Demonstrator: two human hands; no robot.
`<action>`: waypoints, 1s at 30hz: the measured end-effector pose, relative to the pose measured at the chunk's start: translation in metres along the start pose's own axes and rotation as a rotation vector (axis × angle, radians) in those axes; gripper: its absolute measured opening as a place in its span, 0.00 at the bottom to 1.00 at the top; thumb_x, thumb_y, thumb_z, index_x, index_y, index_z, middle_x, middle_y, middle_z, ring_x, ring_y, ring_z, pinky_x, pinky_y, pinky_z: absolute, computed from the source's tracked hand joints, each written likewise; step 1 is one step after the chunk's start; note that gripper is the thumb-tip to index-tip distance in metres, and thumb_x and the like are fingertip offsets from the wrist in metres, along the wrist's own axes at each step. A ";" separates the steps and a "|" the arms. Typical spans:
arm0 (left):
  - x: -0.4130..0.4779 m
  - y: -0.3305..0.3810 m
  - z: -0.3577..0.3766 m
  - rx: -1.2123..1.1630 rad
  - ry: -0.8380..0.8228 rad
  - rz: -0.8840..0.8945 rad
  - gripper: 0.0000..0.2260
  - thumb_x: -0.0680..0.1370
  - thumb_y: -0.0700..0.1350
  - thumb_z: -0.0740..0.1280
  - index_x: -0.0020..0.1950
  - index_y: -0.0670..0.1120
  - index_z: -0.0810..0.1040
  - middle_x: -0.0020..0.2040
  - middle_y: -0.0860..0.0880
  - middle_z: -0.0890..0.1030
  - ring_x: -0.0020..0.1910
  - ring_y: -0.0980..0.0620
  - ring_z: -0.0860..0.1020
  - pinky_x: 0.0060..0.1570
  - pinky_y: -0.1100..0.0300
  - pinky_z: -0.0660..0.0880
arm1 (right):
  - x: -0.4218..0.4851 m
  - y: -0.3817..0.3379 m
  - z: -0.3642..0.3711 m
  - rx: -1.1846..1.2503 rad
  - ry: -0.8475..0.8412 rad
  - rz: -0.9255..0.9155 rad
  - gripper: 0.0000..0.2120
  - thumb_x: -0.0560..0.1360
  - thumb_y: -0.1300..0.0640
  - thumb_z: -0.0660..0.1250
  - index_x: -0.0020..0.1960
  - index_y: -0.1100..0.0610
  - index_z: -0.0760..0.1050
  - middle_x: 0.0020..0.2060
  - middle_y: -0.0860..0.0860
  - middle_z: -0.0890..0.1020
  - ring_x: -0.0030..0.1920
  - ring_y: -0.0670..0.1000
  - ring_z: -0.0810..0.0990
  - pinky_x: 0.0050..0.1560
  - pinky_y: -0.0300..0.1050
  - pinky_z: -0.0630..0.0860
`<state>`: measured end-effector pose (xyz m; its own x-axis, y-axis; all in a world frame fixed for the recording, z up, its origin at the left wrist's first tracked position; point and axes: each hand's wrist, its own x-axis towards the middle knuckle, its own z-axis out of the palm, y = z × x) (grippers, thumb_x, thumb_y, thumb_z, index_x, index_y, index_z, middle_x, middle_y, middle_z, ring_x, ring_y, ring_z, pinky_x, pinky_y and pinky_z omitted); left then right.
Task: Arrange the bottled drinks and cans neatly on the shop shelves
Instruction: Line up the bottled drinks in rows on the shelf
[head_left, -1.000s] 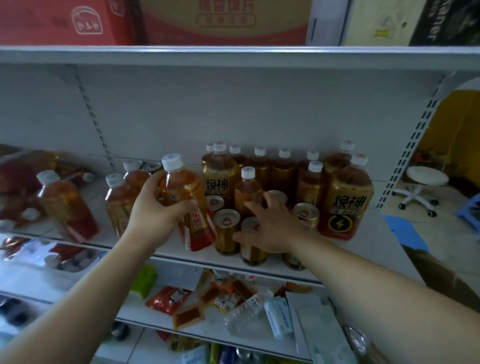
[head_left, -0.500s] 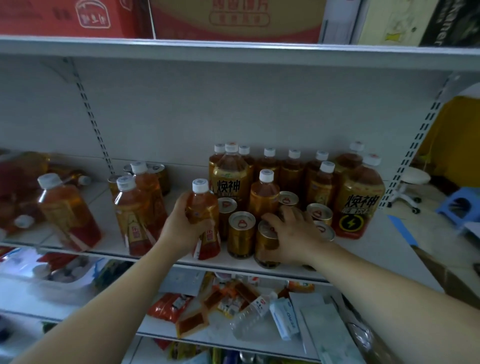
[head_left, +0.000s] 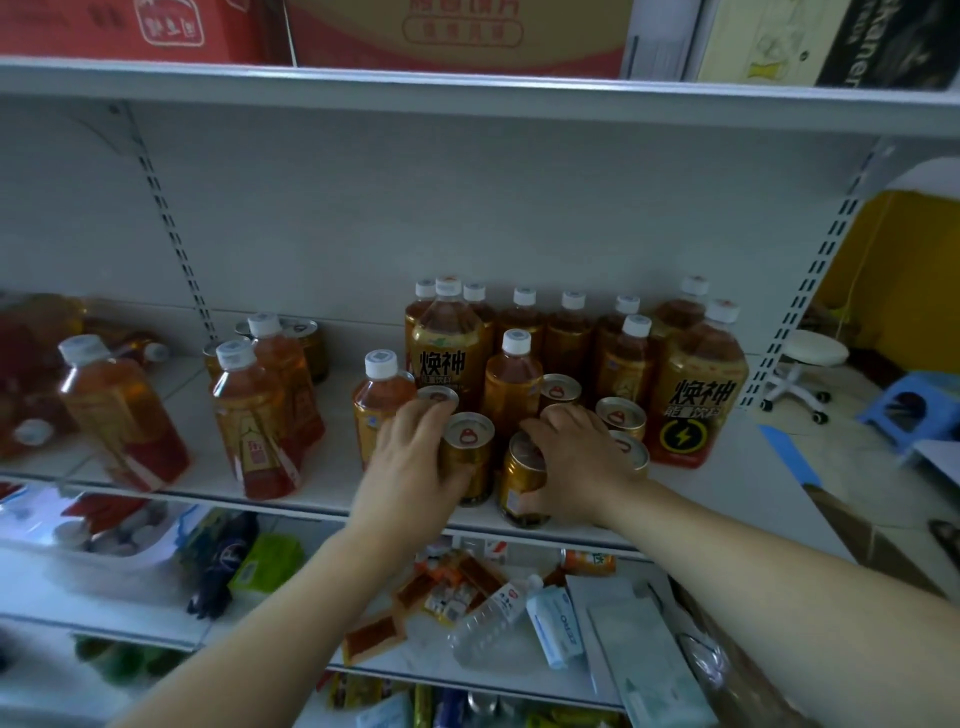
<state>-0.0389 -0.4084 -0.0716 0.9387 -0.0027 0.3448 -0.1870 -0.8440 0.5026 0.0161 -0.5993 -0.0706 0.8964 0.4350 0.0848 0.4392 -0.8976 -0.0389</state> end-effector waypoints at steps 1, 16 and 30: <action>0.004 0.003 0.012 0.033 -0.054 -0.033 0.34 0.76 0.51 0.66 0.77 0.51 0.52 0.76 0.48 0.54 0.73 0.46 0.54 0.70 0.53 0.58 | -0.001 0.000 0.000 0.007 0.010 -0.001 0.41 0.69 0.36 0.68 0.74 0.53 0.60 0.68 0.52 0.65 0.71 0.54 0.58 0.72 0.47 0.51; 0.009 -0.002 0.060 -0.138 -0.115 -0.256 0.27 0.73 0.47 0.71 0.67 0.51 0.61 0.69 0.45 0.58 0.59 0.38 0.74 0.57 0.49 0.73 | -0.019 0.014 0.005 0.203 -0.035 0.054 0.46 0.67 0.39 0.71 0.77 0.52 0.54 0.68 0.50 0.61 0.73 0.53 0.53 0.72 0.45 0.53; -0.011 0.004 -0.025 -0.670 0.007 -0.232 0.41 0.66 0.41 0.76 0.71 0.61 0.60 0.63 0.55 0.68 0.60 0.55 0.72 0.60 0.53 0.73 | -0.026 -0.023 -0.056 0.756 0.342 0.157 0.41 0.64 0.52 0.80 0.71 0.45 0.62 0.62 0.43 0.64 0.61 0.41 0.65 0.54 0.26 0.61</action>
<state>-0.0573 -0.3981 -0.0538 0.9745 0.1426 0.1732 -0.1220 -0.3109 0.9426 -0.0212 -0.5940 -0.0160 0.9367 0.1538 0.3145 0.3411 -0.6028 -0.7213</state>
